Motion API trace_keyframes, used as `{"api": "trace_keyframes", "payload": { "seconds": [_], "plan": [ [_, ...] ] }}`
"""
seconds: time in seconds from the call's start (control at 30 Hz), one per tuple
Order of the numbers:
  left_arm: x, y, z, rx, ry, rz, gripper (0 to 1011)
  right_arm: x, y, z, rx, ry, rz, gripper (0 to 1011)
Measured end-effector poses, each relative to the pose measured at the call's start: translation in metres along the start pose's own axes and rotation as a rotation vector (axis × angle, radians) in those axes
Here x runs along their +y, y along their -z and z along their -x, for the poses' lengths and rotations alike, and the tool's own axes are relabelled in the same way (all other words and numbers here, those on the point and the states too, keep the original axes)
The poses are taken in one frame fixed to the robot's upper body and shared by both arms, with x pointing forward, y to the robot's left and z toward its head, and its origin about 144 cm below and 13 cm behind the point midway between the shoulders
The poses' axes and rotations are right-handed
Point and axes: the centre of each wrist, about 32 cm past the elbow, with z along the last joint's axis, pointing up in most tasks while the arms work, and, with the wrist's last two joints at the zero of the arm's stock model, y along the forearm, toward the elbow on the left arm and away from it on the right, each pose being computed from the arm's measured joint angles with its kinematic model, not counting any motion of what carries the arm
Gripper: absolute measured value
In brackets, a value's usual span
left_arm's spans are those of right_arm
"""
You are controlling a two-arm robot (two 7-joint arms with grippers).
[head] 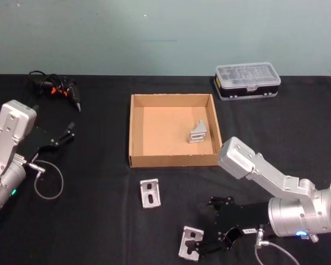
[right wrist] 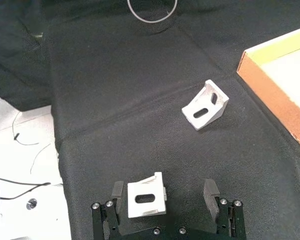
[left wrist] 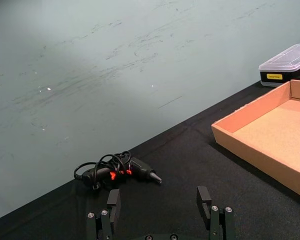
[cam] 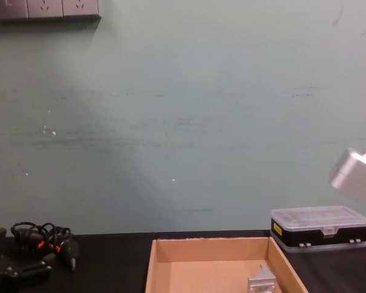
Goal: Use one hand to pick up the angle iron from the table and place it into the box.
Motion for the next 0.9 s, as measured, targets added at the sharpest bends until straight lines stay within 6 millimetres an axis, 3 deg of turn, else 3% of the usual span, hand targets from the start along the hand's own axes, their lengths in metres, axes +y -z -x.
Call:
{"api": "trace_keyframes", "payload": {
  "seconds": [0.6,0.9],
  "plan": [
    [0.0,0.0,0.0,0.0,0.0,0.0,1000,0.011,0.005,0.001,-0.005,-0.006,0.01,997],
    [0.0,0.0,0.0,0.0,0.0,0.0,1000,0.014,0.005,0.001,-0.018,-0.01,-0.003,786]
  ]
}}
